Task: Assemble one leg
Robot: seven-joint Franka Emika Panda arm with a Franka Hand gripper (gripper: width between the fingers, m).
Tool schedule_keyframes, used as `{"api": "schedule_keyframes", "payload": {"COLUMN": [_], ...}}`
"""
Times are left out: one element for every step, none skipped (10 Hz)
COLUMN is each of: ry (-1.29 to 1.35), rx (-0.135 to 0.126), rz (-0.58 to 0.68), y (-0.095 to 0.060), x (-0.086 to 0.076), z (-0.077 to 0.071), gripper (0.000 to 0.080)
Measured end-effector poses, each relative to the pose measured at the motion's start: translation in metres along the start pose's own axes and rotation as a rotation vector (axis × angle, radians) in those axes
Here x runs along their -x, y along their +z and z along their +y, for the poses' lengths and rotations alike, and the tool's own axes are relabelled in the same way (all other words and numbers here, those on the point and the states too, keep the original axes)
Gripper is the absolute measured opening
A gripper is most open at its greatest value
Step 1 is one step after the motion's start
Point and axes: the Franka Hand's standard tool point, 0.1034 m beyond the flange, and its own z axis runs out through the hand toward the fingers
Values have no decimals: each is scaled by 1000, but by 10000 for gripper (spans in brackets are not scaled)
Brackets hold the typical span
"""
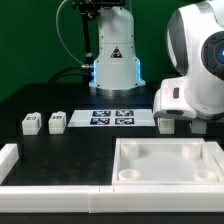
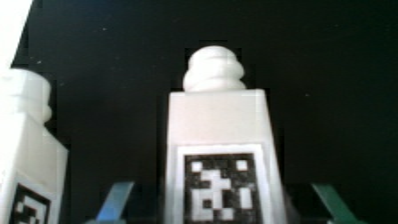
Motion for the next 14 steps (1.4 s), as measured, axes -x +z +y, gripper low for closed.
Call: {"api": "schedule_keyframes", "payload": {"ry": [-5, -38, -77, -93, -91, -77, -82, -87, -81, -82, -142, -191, -229, -243], "rx": [1, 0, -19, -34, -44, -53, -63, -79, -91, -99, -76, -35, -14, -30], "rz": [-4, -36, -12, 3, -3, 50, 157, 287, 404, 471, 569, 708, 909, 989], "y": [-2, -28, -65, -94, -125, -149, -166, -165, -163, -165, -177, -219, -249, -244], "x": [1, 10, 14, 25, 37, 40, 47, 45, 45, 42, 22, 14, 6, -1], "z": [1, 7, 15, 26, 37, 31, 20, 19, 20, 19, 28, 41, 41, 41], "gripper": [288, 288, 289, 289, 290, 290, 290, 290, 290, 290, 290, 290, 290, 290]}}
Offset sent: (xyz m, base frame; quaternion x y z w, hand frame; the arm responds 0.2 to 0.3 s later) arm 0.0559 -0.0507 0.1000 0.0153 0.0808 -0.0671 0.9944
